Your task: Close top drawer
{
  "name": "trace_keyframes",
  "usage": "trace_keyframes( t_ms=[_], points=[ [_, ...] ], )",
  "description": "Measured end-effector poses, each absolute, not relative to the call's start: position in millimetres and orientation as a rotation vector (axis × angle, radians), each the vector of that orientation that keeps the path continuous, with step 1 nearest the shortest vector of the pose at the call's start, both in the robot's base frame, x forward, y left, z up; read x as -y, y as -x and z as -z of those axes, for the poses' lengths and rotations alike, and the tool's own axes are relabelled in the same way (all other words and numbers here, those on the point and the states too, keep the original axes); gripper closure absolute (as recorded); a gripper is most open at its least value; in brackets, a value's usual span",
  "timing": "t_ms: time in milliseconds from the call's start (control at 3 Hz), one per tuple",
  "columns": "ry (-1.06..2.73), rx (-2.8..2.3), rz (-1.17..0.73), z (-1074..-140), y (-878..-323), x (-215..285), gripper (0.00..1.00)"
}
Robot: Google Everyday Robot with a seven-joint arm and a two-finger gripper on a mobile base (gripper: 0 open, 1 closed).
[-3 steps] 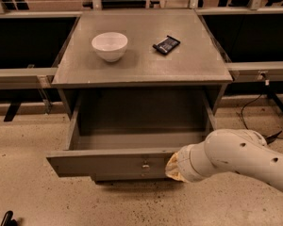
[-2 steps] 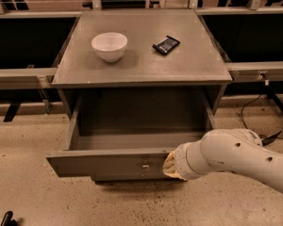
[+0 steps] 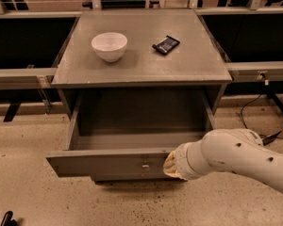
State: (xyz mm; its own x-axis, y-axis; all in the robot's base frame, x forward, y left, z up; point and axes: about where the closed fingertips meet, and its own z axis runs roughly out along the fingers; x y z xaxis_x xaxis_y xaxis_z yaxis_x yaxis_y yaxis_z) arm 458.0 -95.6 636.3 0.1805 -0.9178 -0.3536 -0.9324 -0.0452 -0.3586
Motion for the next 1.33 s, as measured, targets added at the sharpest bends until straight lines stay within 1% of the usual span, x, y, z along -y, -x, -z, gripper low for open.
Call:
trace_keyframes(
  t_ms=[667, 1000, 1333],
  points=[
    [1.957, -1.733, -0.038, -636.3, -458.0, 95.6, 0.03],
    [1.957, -1.733, -0.038, -636.3, -458.0, 95.6, 0.0],
    [1.957, -1.733, -0.038, -636.3, -458.0, 95.6, 0.0]
  ],
)
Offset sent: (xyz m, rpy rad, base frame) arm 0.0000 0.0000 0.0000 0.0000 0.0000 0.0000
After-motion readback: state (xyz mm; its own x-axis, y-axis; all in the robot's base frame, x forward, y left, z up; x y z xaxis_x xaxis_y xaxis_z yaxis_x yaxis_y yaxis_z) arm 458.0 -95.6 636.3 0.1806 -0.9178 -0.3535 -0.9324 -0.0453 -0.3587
